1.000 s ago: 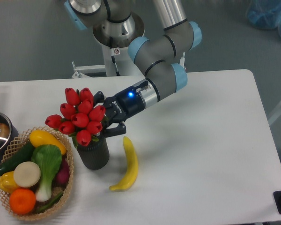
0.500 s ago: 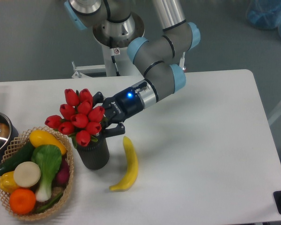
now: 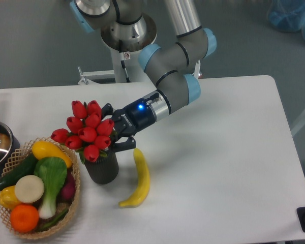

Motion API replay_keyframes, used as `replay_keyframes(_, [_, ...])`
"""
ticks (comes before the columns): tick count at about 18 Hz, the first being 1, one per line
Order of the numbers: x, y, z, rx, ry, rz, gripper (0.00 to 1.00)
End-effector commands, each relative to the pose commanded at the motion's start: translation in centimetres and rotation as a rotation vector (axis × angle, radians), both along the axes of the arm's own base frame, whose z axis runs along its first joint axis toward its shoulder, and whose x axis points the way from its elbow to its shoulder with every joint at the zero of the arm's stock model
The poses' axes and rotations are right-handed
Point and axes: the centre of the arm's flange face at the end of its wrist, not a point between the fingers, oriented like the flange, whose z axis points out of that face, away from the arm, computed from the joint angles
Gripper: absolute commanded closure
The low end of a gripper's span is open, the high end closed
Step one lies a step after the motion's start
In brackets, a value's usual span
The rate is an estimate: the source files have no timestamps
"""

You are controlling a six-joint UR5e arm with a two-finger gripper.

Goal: Insert the flowers into the vase
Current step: 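Push the tulip bunch further down into the vase, adjusting its position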

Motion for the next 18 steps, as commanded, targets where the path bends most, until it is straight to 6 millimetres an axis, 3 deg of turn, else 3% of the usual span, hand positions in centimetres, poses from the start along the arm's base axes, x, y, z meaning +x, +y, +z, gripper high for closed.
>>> replay_keyframes(13, [0.06, 0.06, -0.39, -0.005, -0.008, -0.002, 0.47])
replay_keyframes(15, [0.01, 0.09, -0.41, -0.005, -0.008, -0.002, 0.41])
replay_keyframes(18, [0.04, 0.07, -0.45, -0.005, -0.008, -0.002, 0.4])
